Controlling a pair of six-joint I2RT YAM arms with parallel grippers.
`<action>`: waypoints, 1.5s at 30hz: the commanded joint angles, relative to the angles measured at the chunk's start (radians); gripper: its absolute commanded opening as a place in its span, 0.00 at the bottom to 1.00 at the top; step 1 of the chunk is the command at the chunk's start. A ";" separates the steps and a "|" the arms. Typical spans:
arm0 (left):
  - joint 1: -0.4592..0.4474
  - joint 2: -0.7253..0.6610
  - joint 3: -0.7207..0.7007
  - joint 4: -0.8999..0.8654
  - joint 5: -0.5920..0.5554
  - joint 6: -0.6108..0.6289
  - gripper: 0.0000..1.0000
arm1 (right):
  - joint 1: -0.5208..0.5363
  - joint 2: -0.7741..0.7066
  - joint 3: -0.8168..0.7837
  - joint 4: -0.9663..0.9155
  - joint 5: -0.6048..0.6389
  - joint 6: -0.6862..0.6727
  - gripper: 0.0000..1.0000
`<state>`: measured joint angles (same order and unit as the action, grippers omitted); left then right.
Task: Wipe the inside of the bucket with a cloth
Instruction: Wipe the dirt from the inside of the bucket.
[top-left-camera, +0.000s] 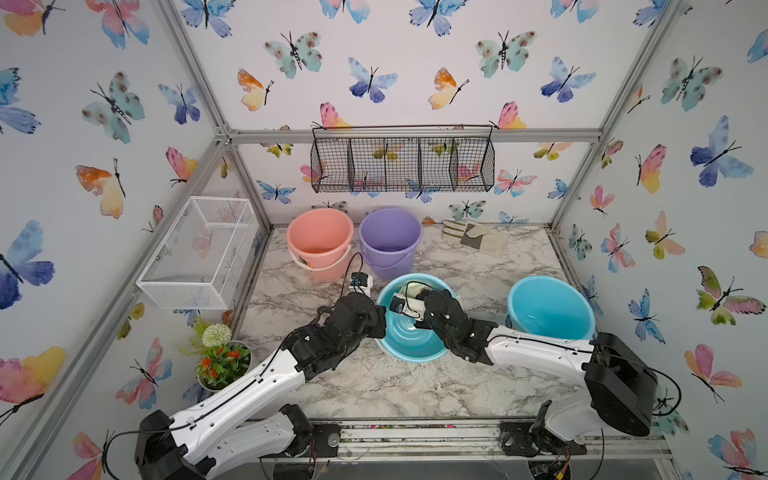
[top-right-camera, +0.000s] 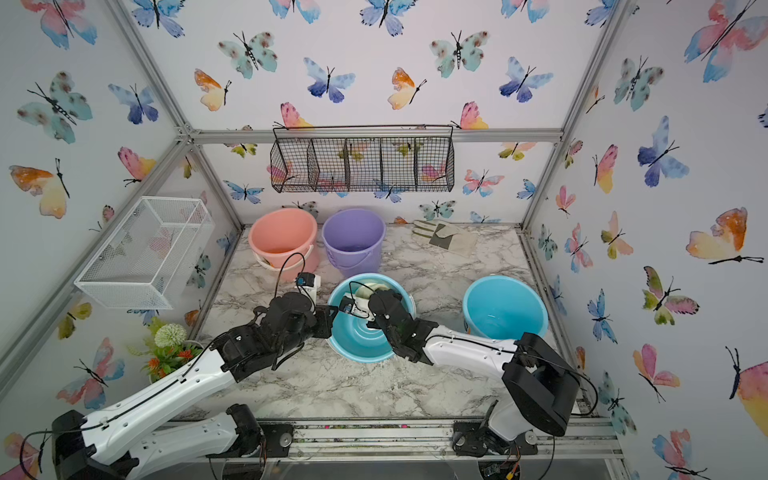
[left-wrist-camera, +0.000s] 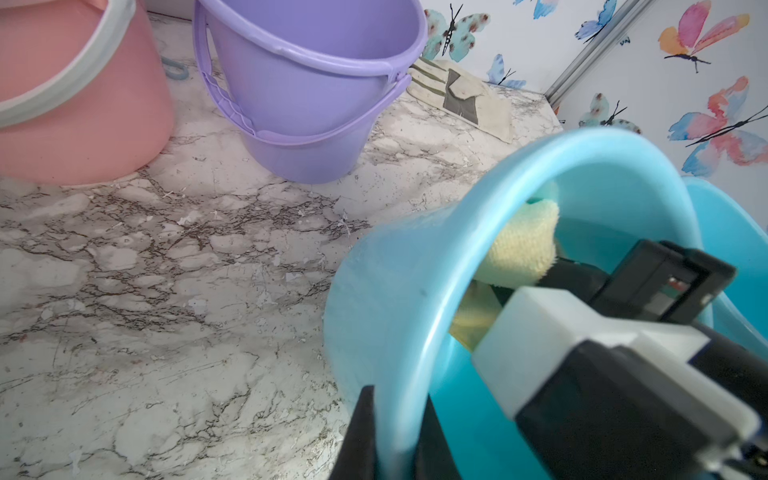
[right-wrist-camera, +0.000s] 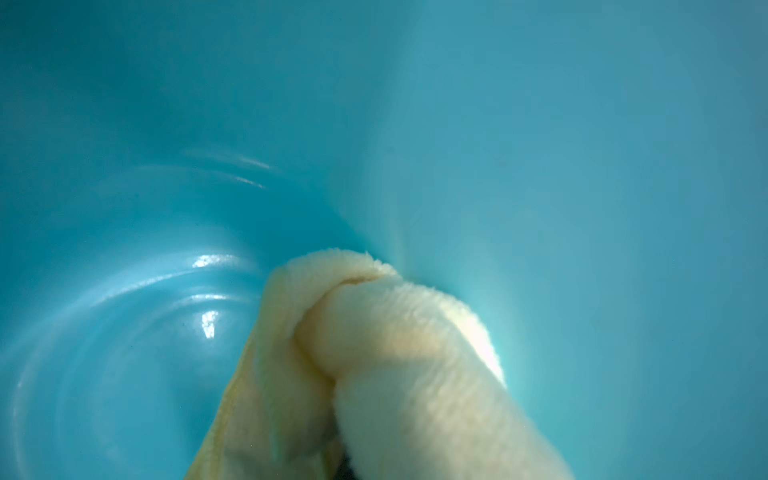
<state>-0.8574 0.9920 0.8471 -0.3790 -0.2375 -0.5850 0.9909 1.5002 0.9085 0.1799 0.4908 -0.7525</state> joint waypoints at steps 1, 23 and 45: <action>-0.005 -0.011 -0.005 -0.033 -0.018 0.007 0.00 | -0.006 -0.048 0.107 -0.364 0.103 0.042 0.02; -0.006 0.019 0.016 -0.077 -0.102 0.070 0.00 | -0.006 0.035 0.329 -1.145 -0.796 0.114 0.02; -0.006 0.014 0.018 -0.051 -0.036 0.057 0.00 | 0.019 0.114 -0.072 0.322 -0.678 0.521 0.02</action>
<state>-0.8696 1.0168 0.8486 -0.4480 -0.2687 -0.5201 0.9890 1.5776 0.8581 0.1902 -0.3046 -0.2970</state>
